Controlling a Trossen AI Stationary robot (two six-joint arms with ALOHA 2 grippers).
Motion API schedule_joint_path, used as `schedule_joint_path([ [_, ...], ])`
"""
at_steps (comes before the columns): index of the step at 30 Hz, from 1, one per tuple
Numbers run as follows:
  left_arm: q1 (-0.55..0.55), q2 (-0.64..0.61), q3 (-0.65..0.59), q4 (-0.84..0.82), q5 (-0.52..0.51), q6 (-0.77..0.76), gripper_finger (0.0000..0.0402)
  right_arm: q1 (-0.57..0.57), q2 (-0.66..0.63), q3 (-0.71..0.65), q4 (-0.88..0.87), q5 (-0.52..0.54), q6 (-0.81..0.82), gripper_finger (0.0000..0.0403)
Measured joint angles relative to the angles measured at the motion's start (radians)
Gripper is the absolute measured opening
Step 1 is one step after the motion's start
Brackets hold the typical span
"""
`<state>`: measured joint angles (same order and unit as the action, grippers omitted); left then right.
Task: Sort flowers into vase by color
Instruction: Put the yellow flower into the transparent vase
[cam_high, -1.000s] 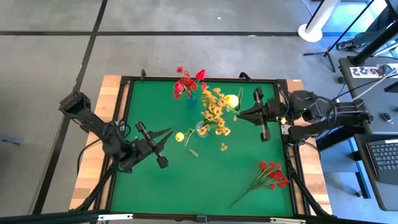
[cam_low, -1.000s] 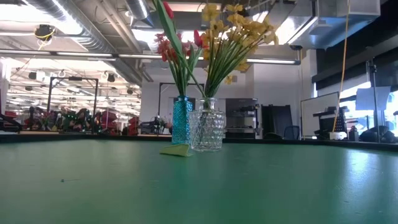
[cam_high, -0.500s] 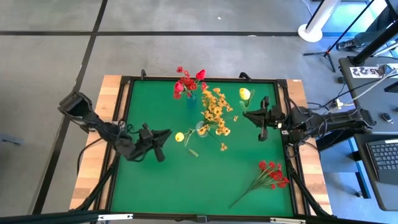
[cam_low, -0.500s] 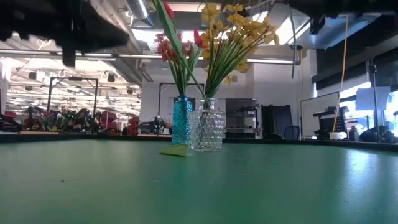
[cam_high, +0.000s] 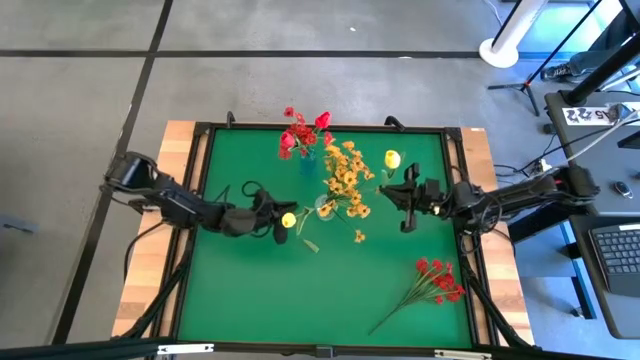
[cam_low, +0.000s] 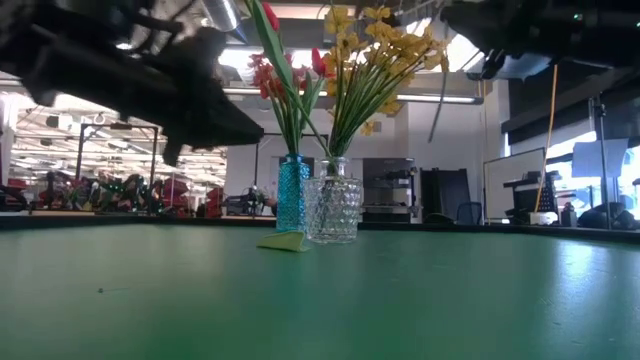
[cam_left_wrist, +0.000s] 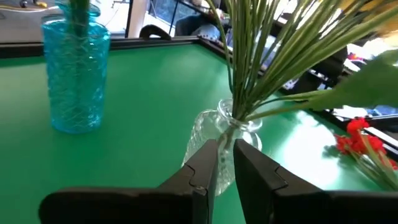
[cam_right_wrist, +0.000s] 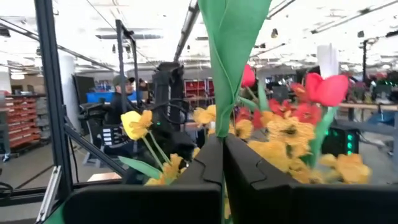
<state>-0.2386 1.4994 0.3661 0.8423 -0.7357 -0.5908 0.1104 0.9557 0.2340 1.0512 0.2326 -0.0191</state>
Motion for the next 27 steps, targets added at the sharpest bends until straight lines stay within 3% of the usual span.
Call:
schedule_joint_path([
  [10, 0.088, 0.143, 0.148, -0.001, 0.102, 0.087, 0.0049, 0.0, 0.346, 0.047, 0.393, -0.011, -0.072, 0.0],
  [18, 0.105, 0.164, 0.193, -0.007, 0.13, 0.105, 0.0049, -0.043, 0.566, 0.224, 0.389, -0.119, -0.091, 0.0],
  [27, 0.105, 0.164, 0.193, -0.011, 0.129, 0.105, 0.0049, -0.118, 0.671, 0.294, 0.396, -0.188, -0.074, 0.0],
])
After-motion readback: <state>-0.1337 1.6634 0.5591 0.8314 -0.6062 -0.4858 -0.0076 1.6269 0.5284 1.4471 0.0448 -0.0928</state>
